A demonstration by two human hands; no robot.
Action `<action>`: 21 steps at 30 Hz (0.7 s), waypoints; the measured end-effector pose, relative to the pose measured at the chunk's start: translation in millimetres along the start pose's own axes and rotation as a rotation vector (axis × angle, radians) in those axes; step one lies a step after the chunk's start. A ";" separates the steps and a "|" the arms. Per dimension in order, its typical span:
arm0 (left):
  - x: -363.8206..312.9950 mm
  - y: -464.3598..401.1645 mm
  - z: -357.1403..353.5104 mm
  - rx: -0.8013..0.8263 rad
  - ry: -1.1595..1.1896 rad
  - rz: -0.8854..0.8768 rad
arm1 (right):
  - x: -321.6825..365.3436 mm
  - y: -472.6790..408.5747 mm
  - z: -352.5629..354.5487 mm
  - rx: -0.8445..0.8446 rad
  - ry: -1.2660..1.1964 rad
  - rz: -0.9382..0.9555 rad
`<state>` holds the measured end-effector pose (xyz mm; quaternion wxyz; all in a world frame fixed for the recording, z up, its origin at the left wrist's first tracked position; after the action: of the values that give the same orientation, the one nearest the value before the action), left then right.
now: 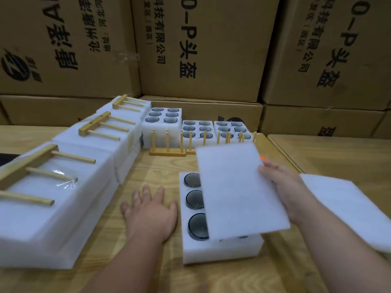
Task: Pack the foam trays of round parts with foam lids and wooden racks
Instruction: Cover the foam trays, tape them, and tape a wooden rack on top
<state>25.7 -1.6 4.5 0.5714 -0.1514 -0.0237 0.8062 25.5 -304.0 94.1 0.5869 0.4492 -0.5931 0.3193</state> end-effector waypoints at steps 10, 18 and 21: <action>0.8 -1.3 -1.9 0.007 0.033 0.010 | -78.0 -1.9 -0.3 -0.020 -0.439 -0.179; -9.1 22.3 31.4 -0.266 0.487 -0.279 | -81.7 -5.4 1.1 -0.058 -0.273 -0.087; -11.4 28.9 37.7 -0.274 0.550 -0.343 | -81.7 -5.6 0.2 -0.054 -0.212 -0.043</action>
<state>-7.5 -17.1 36.8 0.6579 -0.4320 -0.0017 0.6169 22.9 -293.5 12.9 0.5395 0.4771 -0.6505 0.2414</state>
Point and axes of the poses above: each hand's wrist, its own y-axis away from the middle knuckle, its own z-axis out of the back of the hand, x = y × z, the point moved 4 cm from there along -y, towards the middle knuckle, and after that the axes turned 14 degrees about -x, right-handed, at the moved point
